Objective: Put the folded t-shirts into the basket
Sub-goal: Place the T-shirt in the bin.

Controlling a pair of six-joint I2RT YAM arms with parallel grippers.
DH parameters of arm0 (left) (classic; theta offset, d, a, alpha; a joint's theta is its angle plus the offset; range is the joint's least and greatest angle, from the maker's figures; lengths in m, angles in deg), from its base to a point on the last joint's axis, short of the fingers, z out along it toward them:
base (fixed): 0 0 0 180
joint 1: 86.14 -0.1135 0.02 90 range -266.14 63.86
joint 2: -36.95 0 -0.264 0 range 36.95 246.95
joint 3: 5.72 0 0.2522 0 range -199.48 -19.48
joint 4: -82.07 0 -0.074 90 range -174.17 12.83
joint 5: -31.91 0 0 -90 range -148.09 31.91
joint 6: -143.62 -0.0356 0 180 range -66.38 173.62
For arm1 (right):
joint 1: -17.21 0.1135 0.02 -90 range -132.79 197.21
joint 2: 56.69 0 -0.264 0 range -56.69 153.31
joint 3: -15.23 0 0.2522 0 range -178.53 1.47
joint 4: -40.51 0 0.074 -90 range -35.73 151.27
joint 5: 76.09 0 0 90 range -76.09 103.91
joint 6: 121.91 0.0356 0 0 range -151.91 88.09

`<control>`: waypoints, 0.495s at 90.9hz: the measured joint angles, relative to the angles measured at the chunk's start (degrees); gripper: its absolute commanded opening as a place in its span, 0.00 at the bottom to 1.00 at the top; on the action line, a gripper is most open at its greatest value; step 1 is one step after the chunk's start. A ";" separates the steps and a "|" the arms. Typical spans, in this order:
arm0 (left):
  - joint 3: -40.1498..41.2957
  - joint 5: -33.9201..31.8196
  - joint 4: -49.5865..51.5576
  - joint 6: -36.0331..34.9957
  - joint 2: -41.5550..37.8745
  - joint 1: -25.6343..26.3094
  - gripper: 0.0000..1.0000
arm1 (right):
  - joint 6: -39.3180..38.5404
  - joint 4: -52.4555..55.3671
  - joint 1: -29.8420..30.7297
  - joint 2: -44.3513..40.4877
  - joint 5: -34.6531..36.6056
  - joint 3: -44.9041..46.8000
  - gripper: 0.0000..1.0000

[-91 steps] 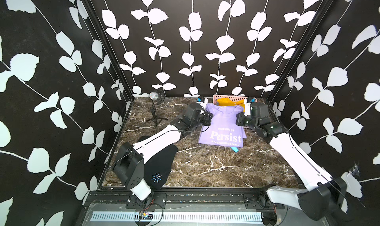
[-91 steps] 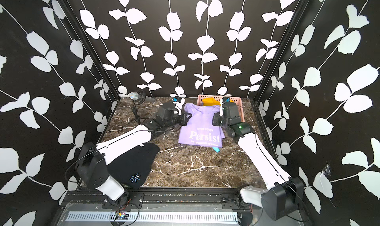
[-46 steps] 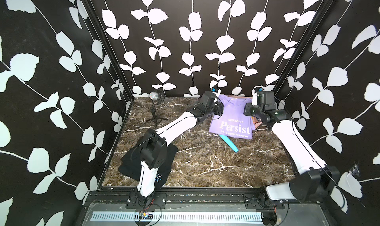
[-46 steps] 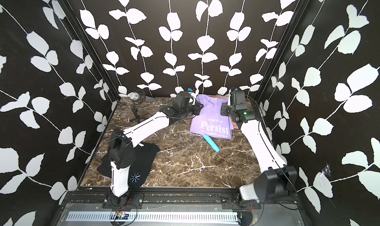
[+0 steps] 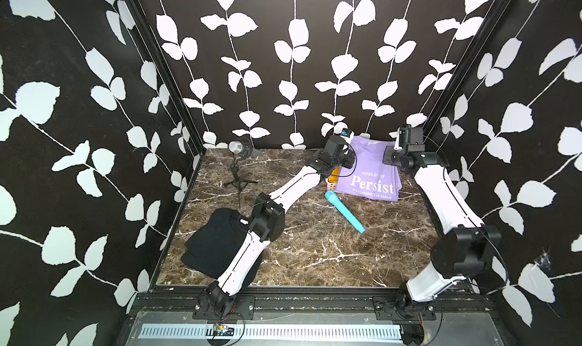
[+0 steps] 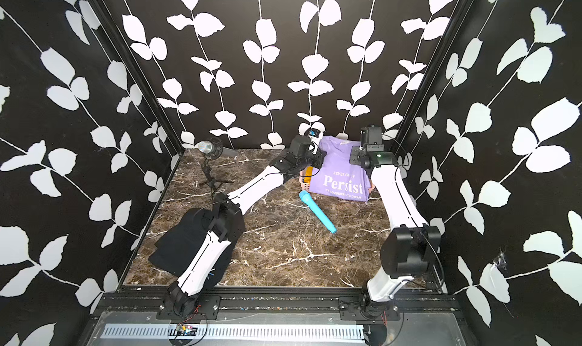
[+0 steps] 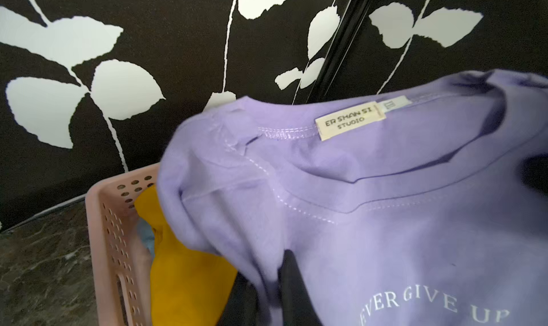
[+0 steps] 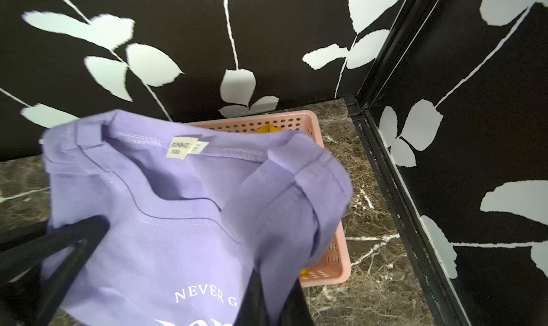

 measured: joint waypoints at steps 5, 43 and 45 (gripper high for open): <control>-1.64 -1.01 -0.68 -1.25 1.75 0.00 0.00 | -0.22 -0.55 -0.07 1.77 0.70 -0.57 0.00; -5.84 -2.38 -9.42 -5.11 13.00 -3.10 0.00 | -2.60 -9.84 -0.31 12.33 4.33 -1.51 0.00; -6.16 -2.32 -9.64 -5.27 13.55 -3.17 0.00 | -2.80 -10.56 -0.31 12.74 4.31 -1.51 0.00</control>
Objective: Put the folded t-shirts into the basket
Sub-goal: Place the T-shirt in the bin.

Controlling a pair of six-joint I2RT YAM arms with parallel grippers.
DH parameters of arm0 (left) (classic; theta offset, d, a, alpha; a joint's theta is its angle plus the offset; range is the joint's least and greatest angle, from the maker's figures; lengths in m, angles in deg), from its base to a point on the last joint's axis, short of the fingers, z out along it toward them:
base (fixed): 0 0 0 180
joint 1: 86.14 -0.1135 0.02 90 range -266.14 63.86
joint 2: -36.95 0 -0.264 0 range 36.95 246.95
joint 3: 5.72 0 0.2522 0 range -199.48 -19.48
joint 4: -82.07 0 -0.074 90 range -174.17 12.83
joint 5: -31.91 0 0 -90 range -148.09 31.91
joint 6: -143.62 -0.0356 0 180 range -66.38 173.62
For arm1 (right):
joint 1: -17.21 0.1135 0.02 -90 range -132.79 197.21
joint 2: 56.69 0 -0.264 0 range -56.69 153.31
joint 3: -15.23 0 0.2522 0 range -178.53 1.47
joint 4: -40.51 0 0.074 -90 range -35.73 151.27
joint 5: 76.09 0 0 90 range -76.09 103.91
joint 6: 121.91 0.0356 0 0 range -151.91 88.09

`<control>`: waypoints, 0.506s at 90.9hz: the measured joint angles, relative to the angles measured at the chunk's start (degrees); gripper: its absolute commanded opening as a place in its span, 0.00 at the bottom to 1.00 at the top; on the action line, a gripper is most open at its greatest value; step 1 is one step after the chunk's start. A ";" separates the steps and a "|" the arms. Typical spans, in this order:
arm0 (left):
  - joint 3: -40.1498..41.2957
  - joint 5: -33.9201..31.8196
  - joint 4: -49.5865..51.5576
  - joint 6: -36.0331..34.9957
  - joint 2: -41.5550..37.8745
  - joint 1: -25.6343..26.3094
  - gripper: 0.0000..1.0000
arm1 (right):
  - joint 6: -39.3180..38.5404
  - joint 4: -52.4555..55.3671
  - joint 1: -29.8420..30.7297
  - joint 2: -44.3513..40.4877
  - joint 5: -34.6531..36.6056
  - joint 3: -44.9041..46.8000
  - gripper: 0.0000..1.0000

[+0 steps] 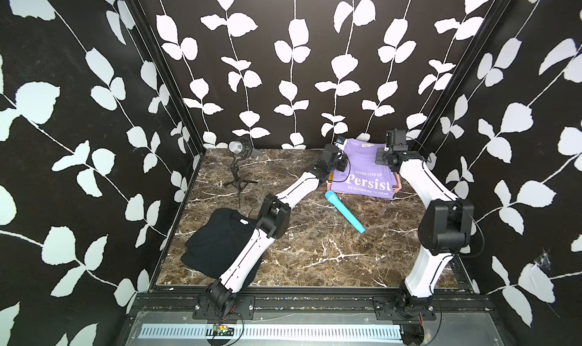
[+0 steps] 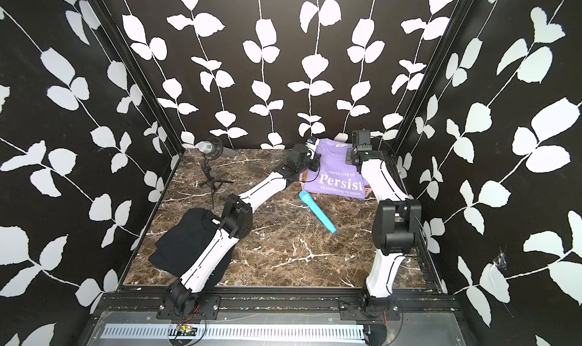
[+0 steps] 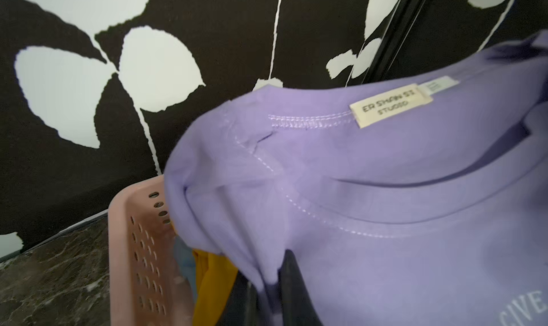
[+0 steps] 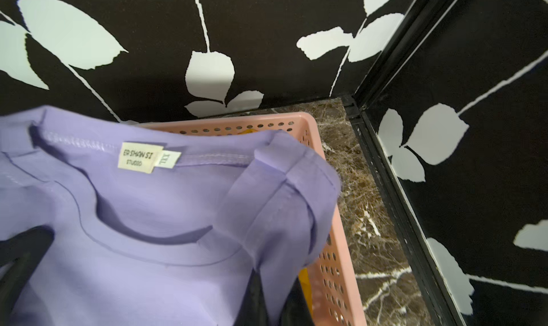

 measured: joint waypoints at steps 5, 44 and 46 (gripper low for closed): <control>-0.39 0.09 -0.52 -0.59 1.18 -0.48 0.00 | -0.39 -1.57 0.02 1.11 0.00 -0.02 0.00; -2.89 1.53 -4.02 -1.27 4.04 -2.62 0.01 | -1.79 -5.97 -0.63 11.43 -0.09 -6.93 0.00; -2.89 1.55 -4.02 -1.27 4.07 -2.67 0.01 | -1.86 -5.97 -0.63 11.61 -0.07 -7.17 0.00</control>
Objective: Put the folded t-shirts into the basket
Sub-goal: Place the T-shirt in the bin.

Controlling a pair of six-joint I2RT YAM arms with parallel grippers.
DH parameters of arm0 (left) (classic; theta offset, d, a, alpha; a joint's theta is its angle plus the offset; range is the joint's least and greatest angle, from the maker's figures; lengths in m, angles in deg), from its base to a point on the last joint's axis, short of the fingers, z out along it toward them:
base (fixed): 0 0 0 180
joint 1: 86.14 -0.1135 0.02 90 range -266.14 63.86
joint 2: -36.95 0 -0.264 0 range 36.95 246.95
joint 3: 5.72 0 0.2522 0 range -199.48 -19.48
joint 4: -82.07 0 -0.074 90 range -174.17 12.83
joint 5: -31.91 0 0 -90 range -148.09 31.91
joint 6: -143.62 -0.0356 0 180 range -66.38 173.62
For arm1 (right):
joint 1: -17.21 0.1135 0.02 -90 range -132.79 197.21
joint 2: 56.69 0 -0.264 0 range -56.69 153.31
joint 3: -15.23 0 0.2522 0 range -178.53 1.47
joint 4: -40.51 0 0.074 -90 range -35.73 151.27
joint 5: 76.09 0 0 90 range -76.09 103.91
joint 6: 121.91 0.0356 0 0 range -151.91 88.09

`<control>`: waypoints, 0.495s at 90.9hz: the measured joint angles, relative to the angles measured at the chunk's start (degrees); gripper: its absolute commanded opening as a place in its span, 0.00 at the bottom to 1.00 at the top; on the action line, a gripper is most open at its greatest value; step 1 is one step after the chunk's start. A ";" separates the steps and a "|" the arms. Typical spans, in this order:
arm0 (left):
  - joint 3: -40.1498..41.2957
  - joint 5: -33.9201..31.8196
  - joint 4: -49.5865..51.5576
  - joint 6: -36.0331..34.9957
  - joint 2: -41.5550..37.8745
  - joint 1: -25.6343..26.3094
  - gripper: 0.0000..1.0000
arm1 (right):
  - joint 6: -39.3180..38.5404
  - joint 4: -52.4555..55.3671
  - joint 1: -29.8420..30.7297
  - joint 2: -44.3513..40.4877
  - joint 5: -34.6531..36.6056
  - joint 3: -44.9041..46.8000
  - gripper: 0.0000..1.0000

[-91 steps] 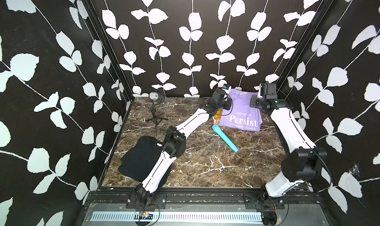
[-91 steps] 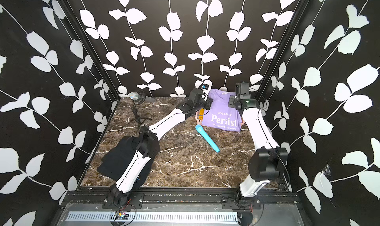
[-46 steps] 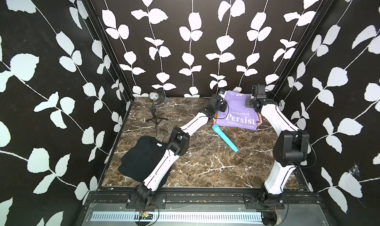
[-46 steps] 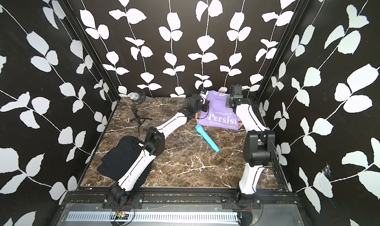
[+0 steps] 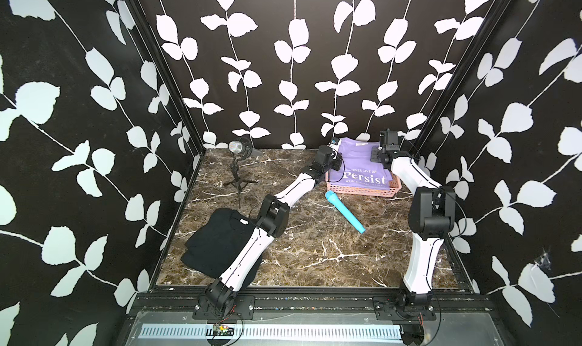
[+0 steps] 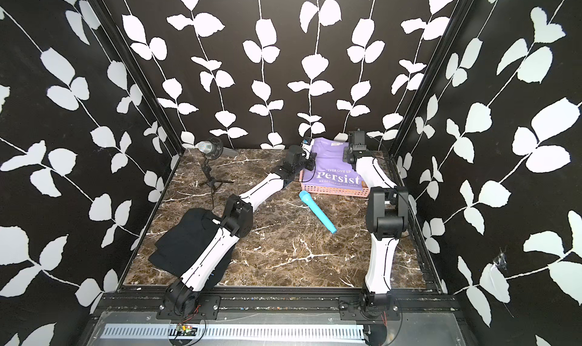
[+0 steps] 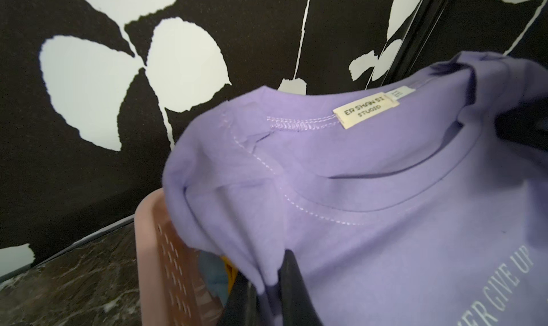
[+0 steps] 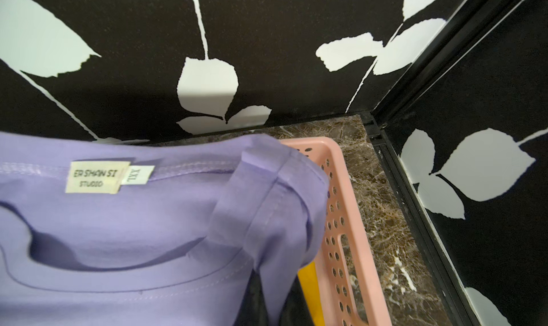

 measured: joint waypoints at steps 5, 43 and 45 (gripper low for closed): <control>-0.04 0.15 -0.24 0.04 0.22 -0.04 0.01 | -0.17 -0.11 0.00 0.44 0.07 -0.35 0.00; -0.90 1.73 -1.22 0.63 2.19 -0.04 0.17 | -1.60 2.86 -0.44 6.45 2.29 -5.44 0.02; -0.92 1.86 -1.22 0.68 2.19 -0.04 0.18 | -1.77 3.15 -0.48 6.73 2.45 -5.84 0.02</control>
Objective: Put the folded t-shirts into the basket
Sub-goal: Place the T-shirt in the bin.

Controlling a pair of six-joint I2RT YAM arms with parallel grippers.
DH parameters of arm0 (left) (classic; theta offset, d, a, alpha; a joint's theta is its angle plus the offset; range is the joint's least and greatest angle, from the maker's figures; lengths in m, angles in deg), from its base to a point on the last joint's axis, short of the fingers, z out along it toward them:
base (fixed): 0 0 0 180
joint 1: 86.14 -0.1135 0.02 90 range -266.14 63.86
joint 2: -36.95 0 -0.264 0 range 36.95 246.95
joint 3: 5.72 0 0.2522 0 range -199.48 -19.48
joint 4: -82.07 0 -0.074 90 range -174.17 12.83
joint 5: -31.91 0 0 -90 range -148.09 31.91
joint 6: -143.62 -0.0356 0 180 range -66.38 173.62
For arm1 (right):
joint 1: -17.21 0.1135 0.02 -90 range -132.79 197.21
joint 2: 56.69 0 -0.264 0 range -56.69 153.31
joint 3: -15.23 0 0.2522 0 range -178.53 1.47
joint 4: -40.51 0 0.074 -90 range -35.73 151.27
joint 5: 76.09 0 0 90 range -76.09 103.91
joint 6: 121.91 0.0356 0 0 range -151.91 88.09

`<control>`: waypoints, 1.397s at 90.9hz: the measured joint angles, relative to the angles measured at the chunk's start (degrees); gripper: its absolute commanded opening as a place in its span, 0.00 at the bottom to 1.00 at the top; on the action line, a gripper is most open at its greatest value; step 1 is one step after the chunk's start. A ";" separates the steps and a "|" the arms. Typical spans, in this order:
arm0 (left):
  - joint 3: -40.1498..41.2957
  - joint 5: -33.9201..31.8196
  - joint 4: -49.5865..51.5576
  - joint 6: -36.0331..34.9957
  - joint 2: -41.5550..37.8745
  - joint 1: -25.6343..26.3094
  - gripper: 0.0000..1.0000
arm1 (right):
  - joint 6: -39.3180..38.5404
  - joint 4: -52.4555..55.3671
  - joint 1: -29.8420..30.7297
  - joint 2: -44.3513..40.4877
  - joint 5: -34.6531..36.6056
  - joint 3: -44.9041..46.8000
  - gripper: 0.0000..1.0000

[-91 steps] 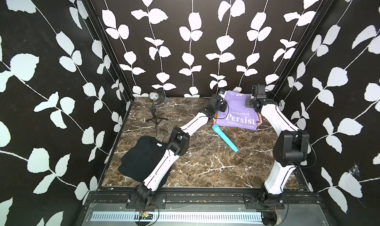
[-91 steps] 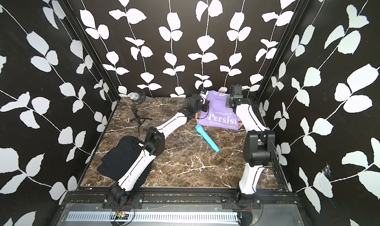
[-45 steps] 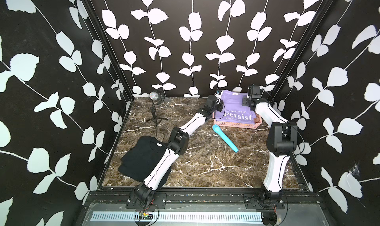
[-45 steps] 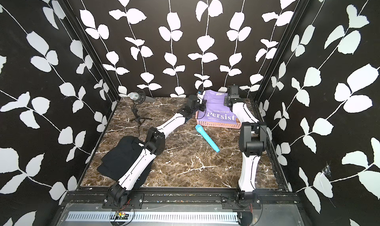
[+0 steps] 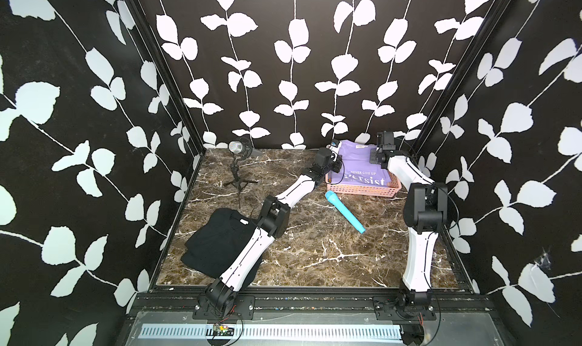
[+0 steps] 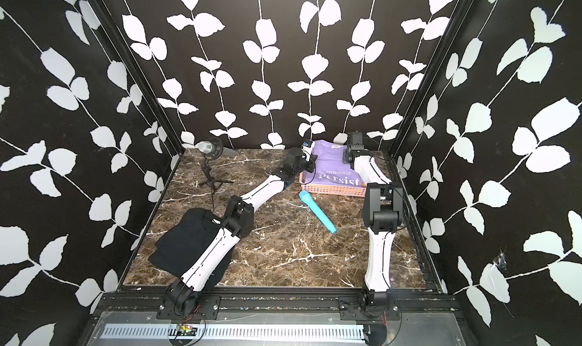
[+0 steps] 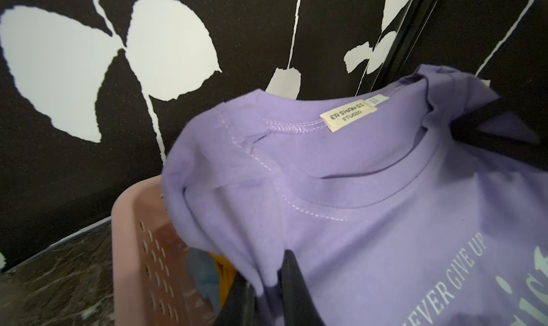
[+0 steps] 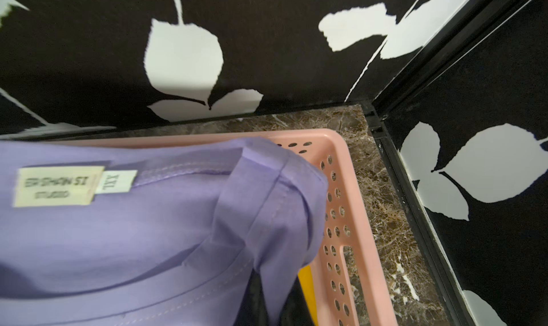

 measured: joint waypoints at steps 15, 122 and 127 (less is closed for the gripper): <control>0.00 0.48 -0.15 0.70 0.00 0.02 0.29 | -0.83 1.75 -0.13 1.88 0.72 -2.34 0.12; 41.94 -5.73 1.97 -1.42 -34.45 1.49 0.68 | 0.26 8.94 4.72 2.58 -13.73 -10.32 0.63; 46.60 -6.84 1.90 -1.88 -38.07 1.49 0.68 | 0.79 9.25 5.62 3.72 -14.36 -12.79 0.63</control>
